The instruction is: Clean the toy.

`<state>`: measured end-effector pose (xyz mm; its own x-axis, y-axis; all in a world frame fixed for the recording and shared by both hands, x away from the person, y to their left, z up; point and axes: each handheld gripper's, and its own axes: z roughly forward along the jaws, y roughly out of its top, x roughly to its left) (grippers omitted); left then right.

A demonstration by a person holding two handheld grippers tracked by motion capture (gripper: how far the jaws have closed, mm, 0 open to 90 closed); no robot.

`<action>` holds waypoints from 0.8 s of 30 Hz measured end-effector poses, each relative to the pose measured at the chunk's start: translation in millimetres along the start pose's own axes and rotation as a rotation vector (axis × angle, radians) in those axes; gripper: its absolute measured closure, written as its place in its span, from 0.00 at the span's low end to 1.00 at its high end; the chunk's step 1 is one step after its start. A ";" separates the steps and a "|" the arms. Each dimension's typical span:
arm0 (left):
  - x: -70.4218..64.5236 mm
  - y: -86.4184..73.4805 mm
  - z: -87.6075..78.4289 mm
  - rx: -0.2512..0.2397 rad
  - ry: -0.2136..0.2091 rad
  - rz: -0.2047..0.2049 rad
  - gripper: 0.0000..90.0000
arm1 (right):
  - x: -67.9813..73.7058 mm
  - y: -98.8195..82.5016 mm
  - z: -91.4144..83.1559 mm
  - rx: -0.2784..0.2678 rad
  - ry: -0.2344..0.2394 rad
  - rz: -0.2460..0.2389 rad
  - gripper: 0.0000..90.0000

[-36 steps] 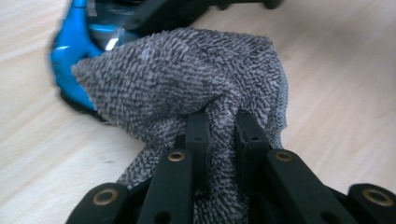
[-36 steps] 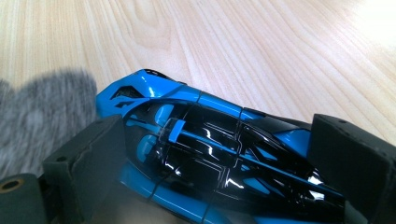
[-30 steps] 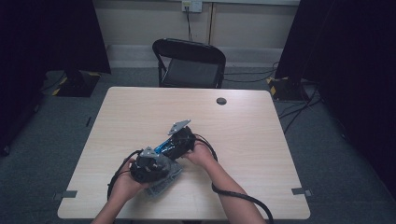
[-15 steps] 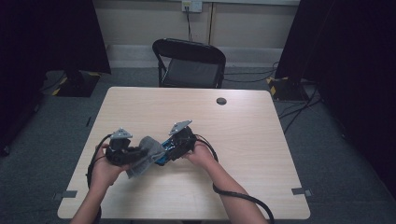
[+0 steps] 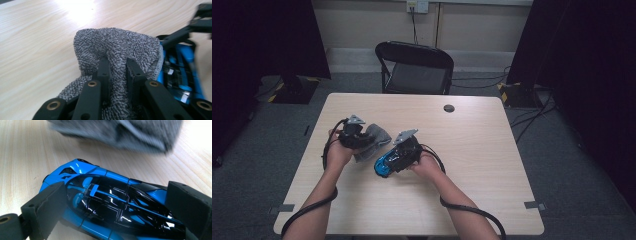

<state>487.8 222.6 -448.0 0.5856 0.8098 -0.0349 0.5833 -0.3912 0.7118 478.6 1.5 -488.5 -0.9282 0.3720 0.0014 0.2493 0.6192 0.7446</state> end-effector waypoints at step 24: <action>-3.9 -12.2 37.6 0.024 0.004 -0.012 0.41 | 0.3 1.1 0.0 0.008 0.002 0.004 0.05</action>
<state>499.6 207.8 -482.9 0.5765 0.8161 -0.0408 0.6037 -0.3917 0.6944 478.6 2.3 -487.7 -0.9278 0.3730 0.0052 0.2549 0.6237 0.7389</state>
